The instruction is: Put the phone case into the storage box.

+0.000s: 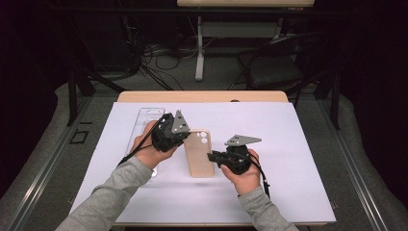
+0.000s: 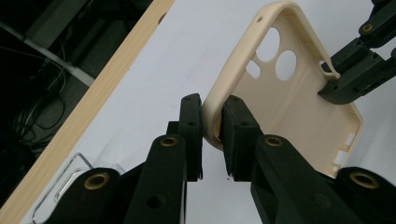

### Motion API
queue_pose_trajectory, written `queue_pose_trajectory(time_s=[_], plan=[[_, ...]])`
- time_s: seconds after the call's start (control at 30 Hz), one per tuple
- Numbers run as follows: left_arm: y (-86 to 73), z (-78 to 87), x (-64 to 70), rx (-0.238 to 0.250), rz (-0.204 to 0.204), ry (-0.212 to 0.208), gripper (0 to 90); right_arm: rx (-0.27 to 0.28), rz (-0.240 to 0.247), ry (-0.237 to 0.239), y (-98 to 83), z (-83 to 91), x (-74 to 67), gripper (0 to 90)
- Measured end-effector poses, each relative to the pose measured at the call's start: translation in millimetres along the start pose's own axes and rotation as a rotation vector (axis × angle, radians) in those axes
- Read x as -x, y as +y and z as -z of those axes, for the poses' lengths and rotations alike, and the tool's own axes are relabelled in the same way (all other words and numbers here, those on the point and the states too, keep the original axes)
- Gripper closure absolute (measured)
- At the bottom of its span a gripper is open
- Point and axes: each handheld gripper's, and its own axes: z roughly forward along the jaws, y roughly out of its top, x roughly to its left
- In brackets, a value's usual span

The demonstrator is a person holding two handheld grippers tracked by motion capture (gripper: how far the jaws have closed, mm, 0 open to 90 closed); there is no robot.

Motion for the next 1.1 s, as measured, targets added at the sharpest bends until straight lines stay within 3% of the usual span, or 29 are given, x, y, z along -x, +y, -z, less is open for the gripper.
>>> queue_pose_trajectory(time_s=[0.73, 1.1], plan=[[1.8, 1.7, -0.1, -0.002, -0.001, -0.003, 79.8, 0.006, -0.012, 0.01, 0.0, 0.1, 0.5, 80.4], [1.2, 1.6, -2.2, -0.006, -0.002, 0.007, 79.8, 0.009, -0.014, 0.008, 0.4, 0.4, 0.9, 73.2]])
